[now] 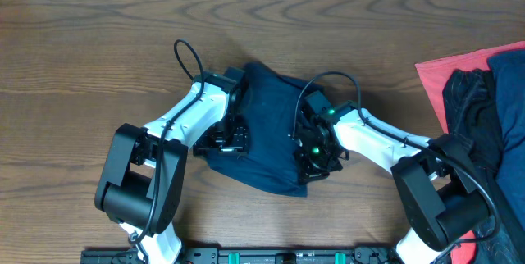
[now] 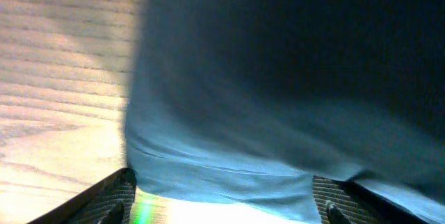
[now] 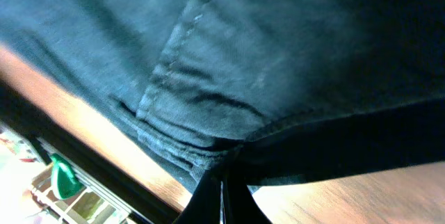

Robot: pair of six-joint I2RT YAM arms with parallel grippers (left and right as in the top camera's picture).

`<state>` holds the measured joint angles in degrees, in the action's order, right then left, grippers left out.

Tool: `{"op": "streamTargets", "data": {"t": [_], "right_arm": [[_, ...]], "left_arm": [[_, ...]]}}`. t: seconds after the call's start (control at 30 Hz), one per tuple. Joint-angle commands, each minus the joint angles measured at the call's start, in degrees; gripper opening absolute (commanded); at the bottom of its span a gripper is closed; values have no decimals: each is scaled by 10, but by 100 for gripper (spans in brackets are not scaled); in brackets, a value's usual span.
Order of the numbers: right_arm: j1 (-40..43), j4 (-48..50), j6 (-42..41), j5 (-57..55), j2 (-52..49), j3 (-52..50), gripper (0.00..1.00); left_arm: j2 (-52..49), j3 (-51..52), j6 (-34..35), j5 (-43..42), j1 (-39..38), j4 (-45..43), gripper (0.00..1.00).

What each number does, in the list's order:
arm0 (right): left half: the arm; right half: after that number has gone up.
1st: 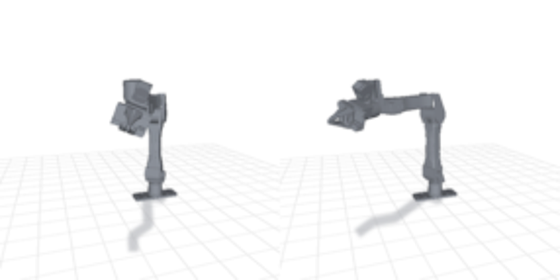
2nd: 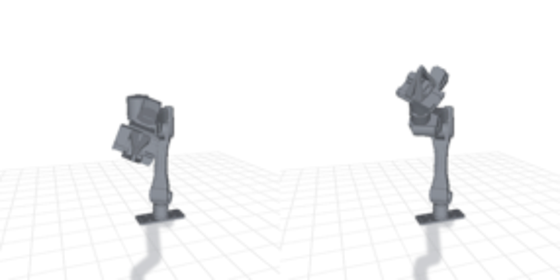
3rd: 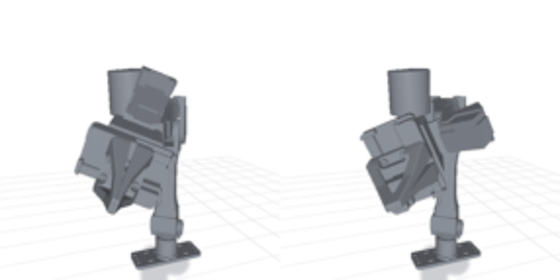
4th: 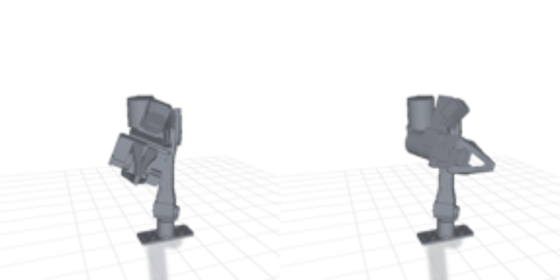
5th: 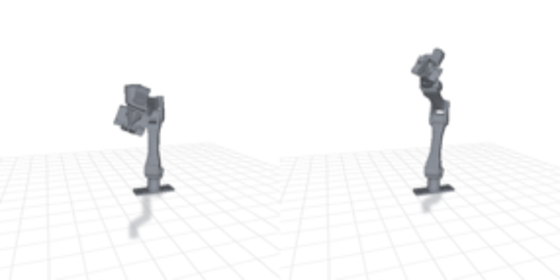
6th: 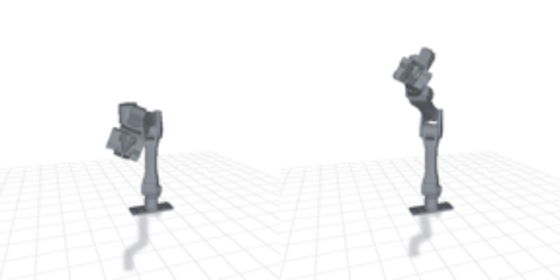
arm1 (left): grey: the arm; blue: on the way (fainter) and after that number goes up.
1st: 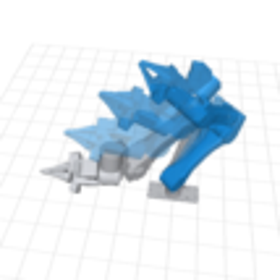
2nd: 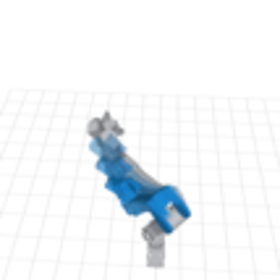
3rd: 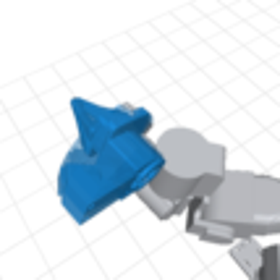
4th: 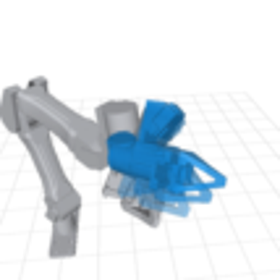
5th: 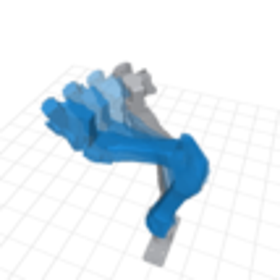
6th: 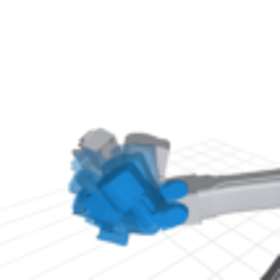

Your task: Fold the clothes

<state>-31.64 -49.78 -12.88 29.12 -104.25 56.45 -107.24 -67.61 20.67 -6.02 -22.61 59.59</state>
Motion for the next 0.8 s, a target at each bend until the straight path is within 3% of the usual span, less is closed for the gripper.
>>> {"op": "streamTargets", "data": {"t": [0.0,0.13,0.2,0.37,0.53,0.6,0.7,0.77], "right_arm": [[12,-20,-26,-76,5,-4,1],[17,-32,-30,-127,10,-4,6],[21,-39,-30,-136,10,-4,13],[41,-62,-67,-197,31,-3,19],[77,-40,-68,-175,100,3,22],[89,-9,-65,-141,132,5,19],[96,72,-59,-109,170,5,4],[96,137,-59,-109,181,5,3]], "left_arm": [[6,-14,-18,16,2,1,75],[6,-14,-25,18,9,4,62],[6,-14,-25,18,14,7,62],[8,-24,-26,12,29,60,62],[38,-45,-44,-54,37,98,63],[59,-54,-51,-78,37,95,63],[96,-63,-50,-101,37,64,64],[116,-61,-49,-120,35,29,63]]}}
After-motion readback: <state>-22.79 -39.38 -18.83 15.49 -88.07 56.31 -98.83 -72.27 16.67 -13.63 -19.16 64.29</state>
